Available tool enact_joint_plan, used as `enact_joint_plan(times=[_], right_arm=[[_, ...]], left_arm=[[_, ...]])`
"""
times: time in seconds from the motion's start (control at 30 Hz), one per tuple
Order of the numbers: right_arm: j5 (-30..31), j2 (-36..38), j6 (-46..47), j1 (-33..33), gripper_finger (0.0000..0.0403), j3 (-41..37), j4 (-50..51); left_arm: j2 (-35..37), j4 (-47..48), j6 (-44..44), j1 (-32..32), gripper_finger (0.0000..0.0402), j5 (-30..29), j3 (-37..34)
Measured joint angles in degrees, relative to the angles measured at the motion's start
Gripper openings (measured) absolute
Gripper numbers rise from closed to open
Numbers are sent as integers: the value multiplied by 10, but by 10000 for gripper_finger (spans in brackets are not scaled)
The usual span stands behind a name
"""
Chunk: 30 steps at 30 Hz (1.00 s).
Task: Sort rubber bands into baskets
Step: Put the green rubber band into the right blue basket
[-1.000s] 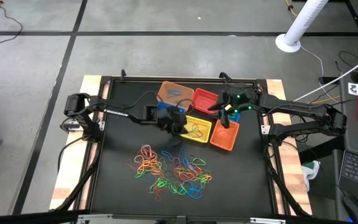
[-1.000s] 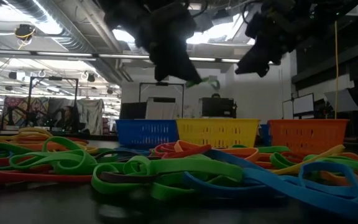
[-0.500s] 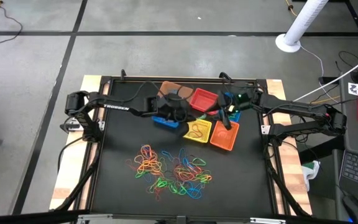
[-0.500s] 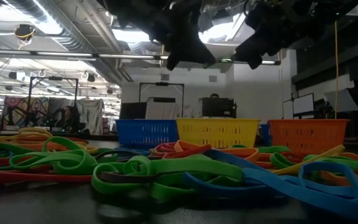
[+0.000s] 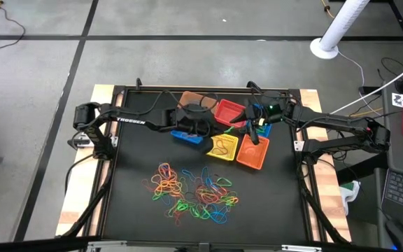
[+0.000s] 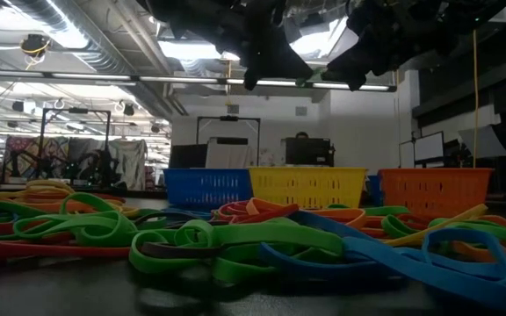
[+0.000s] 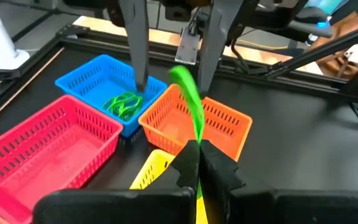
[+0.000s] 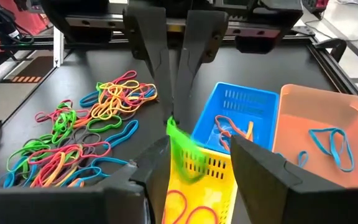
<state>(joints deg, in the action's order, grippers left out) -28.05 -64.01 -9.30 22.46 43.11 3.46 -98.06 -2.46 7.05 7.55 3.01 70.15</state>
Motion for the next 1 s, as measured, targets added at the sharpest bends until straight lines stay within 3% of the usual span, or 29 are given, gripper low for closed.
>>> enact_joint_plan(times=[0.2, 0.47, 0.63, 0.87, 1.0], right_arm=[[0, 0, 0, 0, 148, 0, 0], [-26, 0, -1, 0, 16, 0, 0], [-23, 0, 19, 1, 20, 0, 5], [73, 1, 30, 1, 10, 1, 70], [158, 1, 13, 19, 7, 27, 172]], left_arm=[[0, -9, -15, 0, 3, 0, 0], [0, -12, -15, 0, 3, 0, 0], [0, -9, -15, 0, 33, -2, 0], [0, 44, -15, 0, 129, -12, 0], [0, 80, -12, 0, 161, -12, 0]])
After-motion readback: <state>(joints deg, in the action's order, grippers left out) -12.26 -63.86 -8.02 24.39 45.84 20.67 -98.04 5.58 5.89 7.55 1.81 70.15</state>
